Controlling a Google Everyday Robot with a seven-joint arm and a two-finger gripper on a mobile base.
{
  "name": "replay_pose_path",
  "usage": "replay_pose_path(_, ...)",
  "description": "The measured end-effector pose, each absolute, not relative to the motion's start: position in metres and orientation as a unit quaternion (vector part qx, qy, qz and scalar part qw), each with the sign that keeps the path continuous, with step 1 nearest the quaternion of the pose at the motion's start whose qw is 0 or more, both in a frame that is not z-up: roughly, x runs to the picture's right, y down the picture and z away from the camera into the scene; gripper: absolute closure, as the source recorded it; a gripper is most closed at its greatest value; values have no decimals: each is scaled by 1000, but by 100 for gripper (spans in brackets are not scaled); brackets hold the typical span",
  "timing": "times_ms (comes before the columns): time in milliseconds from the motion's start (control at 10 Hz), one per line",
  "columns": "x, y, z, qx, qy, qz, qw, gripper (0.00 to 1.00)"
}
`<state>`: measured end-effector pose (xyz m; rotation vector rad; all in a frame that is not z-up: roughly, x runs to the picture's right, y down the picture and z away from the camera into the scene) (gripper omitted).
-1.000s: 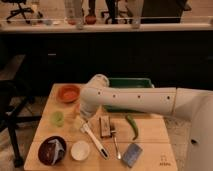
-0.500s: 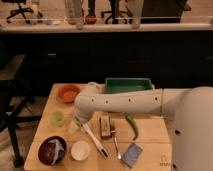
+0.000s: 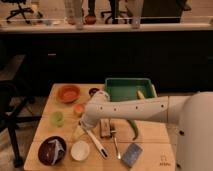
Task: Place brush in tray
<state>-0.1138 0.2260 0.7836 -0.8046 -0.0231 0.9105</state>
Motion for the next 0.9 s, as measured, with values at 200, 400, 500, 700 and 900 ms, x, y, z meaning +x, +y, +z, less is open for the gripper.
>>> replay_pose_path(200, -104, 233, 789, -378, -7, 437, 816, 20)
replay_pose_path(400, -101, 235, 793, -376, -2, 435, 818, 20)
replay_pose_path(500, -104, 234, 796, -374, 0, 429, 822, 20)
replay_pose_path(700, -107, 230, 803, -371, 2, 417, 829, 20)
replay_pose_path(900, -109, 230, 810, -371, 4, 409, 834, 20)
